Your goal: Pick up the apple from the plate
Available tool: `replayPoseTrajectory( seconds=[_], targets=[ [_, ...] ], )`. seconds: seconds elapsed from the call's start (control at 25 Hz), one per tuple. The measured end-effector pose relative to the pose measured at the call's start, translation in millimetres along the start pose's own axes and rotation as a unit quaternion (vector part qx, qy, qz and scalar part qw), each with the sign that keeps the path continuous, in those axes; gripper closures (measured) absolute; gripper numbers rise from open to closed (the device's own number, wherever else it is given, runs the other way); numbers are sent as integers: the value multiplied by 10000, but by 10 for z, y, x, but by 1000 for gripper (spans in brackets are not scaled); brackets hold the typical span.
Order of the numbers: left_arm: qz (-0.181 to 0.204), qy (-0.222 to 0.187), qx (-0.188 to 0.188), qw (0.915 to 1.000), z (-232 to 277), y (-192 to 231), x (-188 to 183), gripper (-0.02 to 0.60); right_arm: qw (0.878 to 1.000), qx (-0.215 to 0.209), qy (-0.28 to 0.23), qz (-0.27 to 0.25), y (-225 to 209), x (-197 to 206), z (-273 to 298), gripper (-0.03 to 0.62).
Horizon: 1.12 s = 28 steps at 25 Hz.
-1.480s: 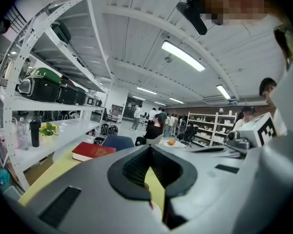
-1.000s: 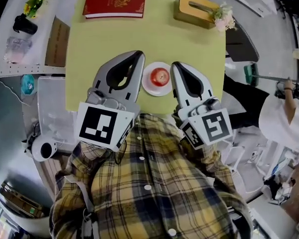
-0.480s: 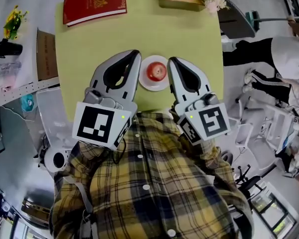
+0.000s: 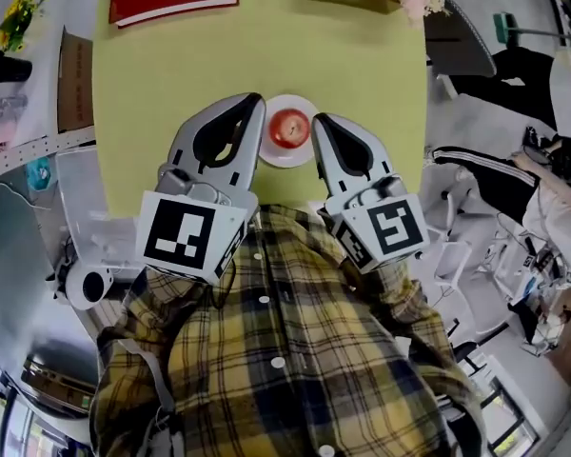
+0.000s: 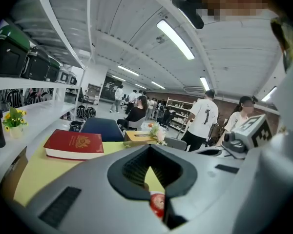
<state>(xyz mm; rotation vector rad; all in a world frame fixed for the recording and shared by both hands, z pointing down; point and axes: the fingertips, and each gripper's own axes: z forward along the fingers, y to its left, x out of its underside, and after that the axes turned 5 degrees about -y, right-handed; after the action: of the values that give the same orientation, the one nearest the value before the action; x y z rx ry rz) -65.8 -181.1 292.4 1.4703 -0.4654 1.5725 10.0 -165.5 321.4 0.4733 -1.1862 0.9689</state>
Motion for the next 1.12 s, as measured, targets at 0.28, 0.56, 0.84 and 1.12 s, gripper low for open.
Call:
replayPoseTrajectory(
  seconds=[0.28,0.56,0.84,1.12],
  targets=[
    [-69,130,-150,9998,10,65,207,577,9992,-198,249,244,-22,285,62,597],
    [-101,277,-179,9994,7,66,366,577,9975,-439,413,375,38,441,123,529],
    [-145,398,-157,9990,49,76,454,577,9960,-614,511,395,78,536,143,431],
    [-127,531,-75,9985,72,45,557,577,9948,-685,614,429,108,666,152,308]
  ],
)
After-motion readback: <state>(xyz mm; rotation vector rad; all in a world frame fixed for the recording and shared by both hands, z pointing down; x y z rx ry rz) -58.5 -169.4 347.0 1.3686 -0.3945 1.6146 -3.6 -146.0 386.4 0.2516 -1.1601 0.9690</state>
